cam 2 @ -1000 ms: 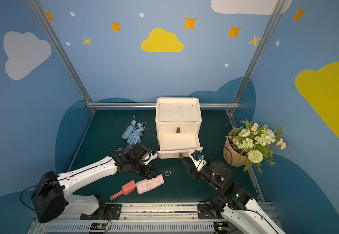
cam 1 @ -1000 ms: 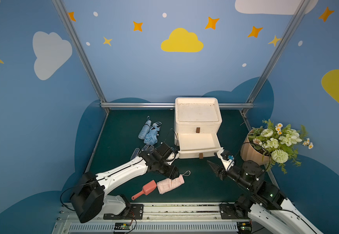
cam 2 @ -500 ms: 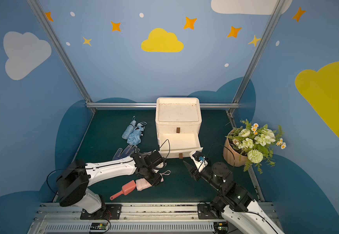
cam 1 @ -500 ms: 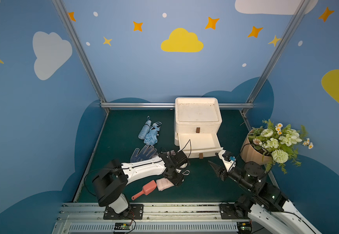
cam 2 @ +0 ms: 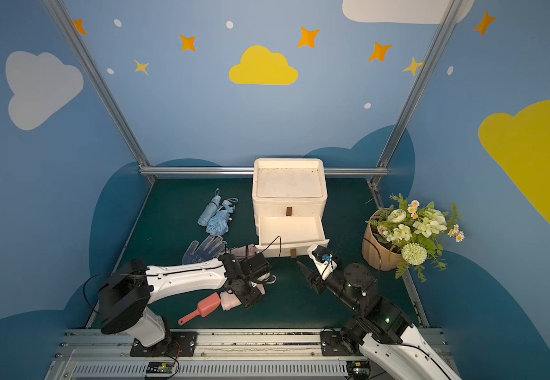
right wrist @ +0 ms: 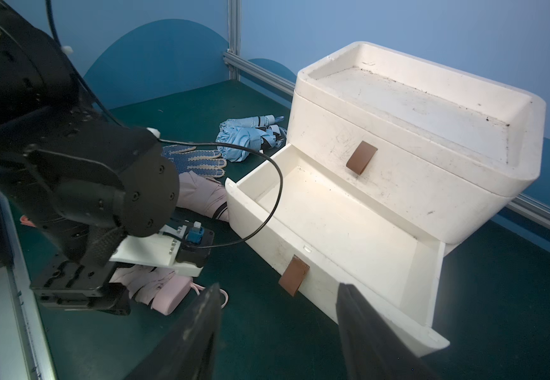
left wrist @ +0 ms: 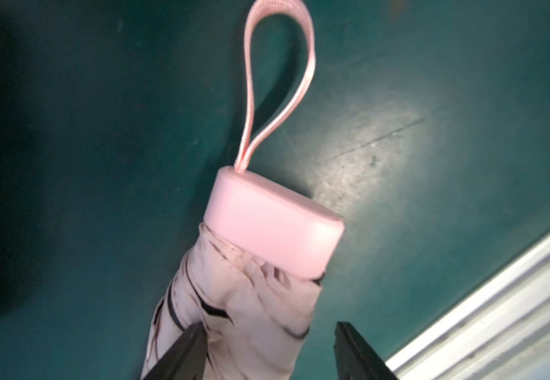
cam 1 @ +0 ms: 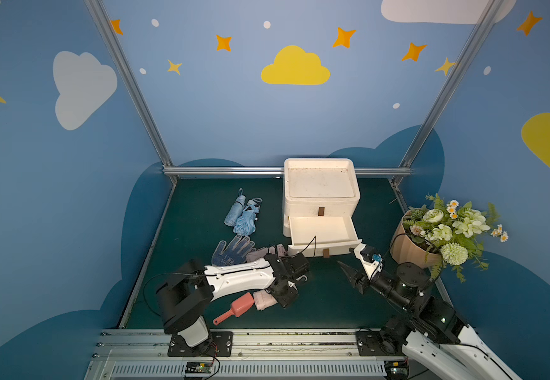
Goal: Place the umbrella in the drawer by color
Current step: Pick up the umbrella from the center of the board.
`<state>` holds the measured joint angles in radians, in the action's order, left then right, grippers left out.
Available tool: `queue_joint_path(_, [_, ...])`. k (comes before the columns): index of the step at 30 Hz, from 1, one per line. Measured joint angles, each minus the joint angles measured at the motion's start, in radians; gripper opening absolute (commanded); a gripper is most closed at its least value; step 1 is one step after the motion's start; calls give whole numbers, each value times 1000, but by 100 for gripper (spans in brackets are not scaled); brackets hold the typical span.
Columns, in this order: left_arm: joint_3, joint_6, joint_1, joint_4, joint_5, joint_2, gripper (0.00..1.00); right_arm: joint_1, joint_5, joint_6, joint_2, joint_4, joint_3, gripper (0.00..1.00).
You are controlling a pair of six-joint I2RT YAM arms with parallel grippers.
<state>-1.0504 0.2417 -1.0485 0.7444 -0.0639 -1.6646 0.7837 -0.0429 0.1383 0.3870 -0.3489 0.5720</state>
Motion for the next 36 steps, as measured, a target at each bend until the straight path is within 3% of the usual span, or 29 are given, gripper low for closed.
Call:
queue_joint_path(5, [-33,-3,-5,27,-38,-41,64,0,-1,2,-12,-1,0,61])
queue_joint_path(6, [-36,-3,-6,29,-49,-48,59,0,-1,3,-15,-1,0,62])
queue_joint_path(10, [-52,-17,-4,39,-98,-65,15,0,-2,9,-21,0,0,61])
queue_joint_path(13, [-67,-15,-8,41,-117,-48,3,0,-5,13,-21,0,0,62])
queue_joint_path(19, [-43,-5,-7,32,-140,5,3,0,-5,15,-20,0,0,61])
queue_joint_path(24, [-11,20,15,-21,-167,238,2,0,23,-27,-5,41,-21,60])
queue_joint_path(28, [106,35,43,-227,-185,550,2,0,109,-95,62,145,-79,64])
queue_joint_path(32, [333,45,72,-589,-214,818,2,7,184,-164,175,278,-122,69])
queue_joint_path(36, [396,50,101,-797,-237,829,3,19,227,-225,297,432,-117,69])
